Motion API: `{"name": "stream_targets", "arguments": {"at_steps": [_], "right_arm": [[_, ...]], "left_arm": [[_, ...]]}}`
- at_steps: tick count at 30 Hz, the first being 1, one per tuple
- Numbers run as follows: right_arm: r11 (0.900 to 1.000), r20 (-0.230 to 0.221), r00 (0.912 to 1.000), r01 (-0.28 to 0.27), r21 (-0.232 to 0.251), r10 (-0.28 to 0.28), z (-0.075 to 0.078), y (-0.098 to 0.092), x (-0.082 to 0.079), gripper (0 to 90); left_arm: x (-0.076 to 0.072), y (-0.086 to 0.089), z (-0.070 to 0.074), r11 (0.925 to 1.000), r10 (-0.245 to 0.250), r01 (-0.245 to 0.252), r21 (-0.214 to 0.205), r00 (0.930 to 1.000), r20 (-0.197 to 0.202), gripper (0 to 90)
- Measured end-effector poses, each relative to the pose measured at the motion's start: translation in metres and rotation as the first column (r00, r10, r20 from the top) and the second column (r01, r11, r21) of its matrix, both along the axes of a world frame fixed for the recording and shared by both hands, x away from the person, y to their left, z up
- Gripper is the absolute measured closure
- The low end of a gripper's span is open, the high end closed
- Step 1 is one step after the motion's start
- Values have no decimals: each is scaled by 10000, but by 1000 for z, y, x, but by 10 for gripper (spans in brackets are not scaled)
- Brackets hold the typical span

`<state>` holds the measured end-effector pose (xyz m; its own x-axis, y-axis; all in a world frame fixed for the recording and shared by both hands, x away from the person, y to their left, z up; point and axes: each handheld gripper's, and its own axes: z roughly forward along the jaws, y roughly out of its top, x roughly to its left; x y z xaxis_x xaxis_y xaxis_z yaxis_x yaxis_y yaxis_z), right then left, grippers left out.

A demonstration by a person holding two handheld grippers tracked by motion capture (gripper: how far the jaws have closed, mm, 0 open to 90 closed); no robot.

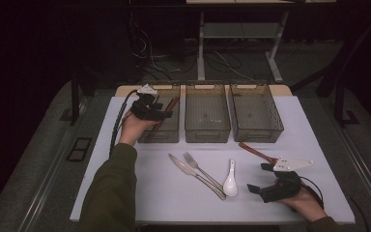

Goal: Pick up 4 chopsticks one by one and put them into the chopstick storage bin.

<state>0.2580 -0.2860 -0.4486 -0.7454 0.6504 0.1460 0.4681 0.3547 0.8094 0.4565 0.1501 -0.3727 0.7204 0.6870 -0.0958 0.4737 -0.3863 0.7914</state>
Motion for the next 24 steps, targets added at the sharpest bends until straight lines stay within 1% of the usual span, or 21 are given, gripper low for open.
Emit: {"name": "stream_targets", "arguments": {"at_steps": [3,5,8,9,11,13,16,17,24], "right_arm": [[10000,21,10000,6,34,-6,0,0,1,29],[10000,-3,10000,-6,30,6,0,0,2,29],[10000,-18,10000,-16,56,16,0,0,3,30],[10000,-22,10000,-27,62,27,0,0,3,30],[10000,-24,10000,-34,48,34,0,0,3,29],[10000,44,10000,-1,52,0,0,0,2,30],[10000,10,10000,27,72,-27,1,0,2,29],[10000,14,10000,37,14,-37,0,0,3,29],[10000,24,10000,42,57,-43,1,-1,2,30]], "left_arm": [[-8,-2,-1,9997,-235,235,9,9997,3,360],[-14,-3,-2,9992,-372,370,149,9993,83,350],[-23,-4,-2,9985,-555,555,33,9984,52,333],[-25,-5,-2,9977,-671,671,107,9977,37,328],[-31,-8,0,9967,-809,808,114,9967,89,306],[-37,-10,2,9958,-917,916,58,9956,181,297],[-47,-12,4,9939,-1100,1100,30,9934,331,282],[-50,-13,3,9937,-1123,1124,-2,9930,377,274],[-70,-15,-3,9915,-1271,1283,-230,9906,496,226]]}}
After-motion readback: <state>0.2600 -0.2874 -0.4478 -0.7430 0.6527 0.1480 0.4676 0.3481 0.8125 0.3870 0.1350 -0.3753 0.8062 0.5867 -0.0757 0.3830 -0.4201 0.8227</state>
